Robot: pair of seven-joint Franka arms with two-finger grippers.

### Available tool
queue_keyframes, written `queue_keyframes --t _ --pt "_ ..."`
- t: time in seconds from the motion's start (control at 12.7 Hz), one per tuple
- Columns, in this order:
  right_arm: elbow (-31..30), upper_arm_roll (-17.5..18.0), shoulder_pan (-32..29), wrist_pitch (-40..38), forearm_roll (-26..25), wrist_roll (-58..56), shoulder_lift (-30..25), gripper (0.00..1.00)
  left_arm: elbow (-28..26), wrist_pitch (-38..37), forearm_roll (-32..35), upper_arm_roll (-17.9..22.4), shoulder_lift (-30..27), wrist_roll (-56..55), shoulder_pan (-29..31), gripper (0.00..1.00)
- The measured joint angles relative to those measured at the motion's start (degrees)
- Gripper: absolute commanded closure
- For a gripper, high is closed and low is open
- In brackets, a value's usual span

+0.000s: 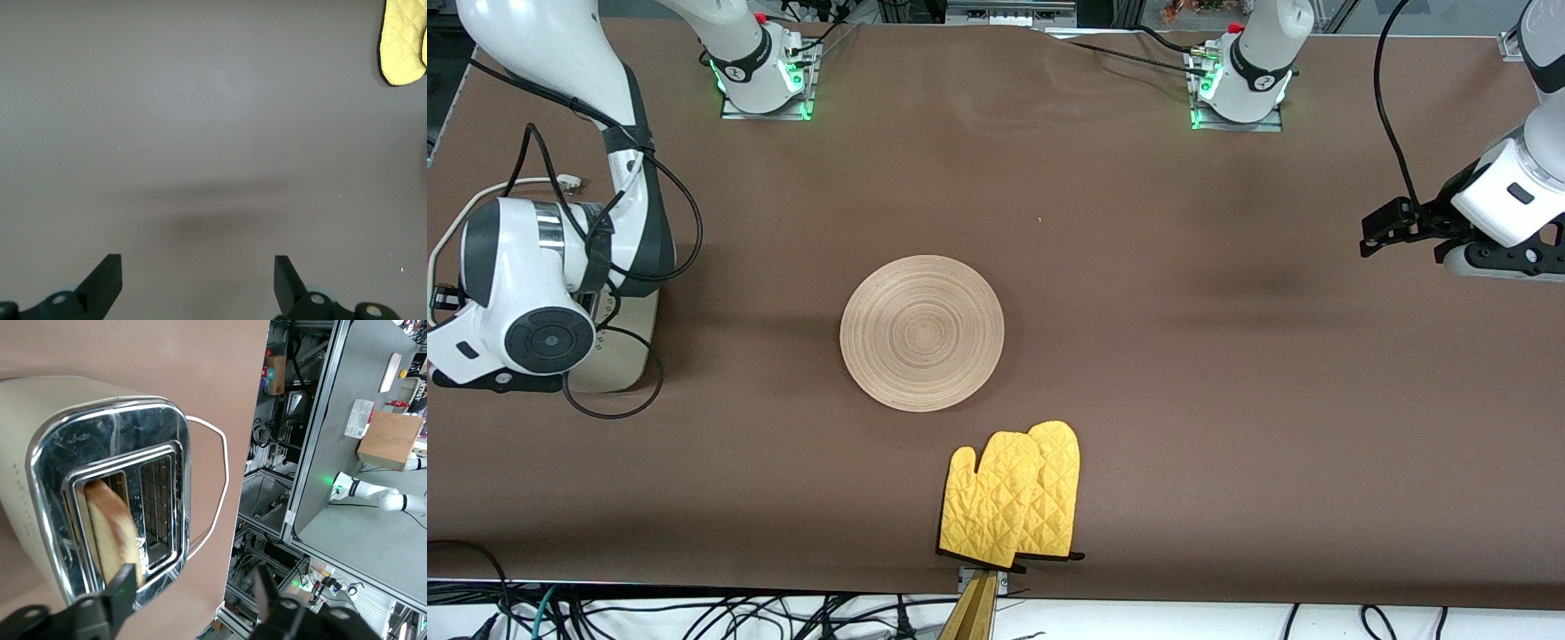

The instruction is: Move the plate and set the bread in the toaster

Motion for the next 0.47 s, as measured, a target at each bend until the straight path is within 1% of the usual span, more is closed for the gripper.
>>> queue_keyframes --t 0.16,0.32,0.47 --pt "1.4 0.0 0.4 -3.2 4.5 -0.9 -2.2 0.00 0.0 0.0 0.0 0.0 0.0 0.0 0.0 0.00" --pt "3.7 0.0 0.6 -6.2 10.5 -2.7 -4.7 0.00 0.0 0.0 0.0 0.0 0.0 0.0 0.0 0.00" --pt "5.3 -0.4 0.5 -7.3 19.5 -4.6 -7.4 0.00 0.0 0.0 -0.1 0.0 0.0 -0.1 0.0 0.00"
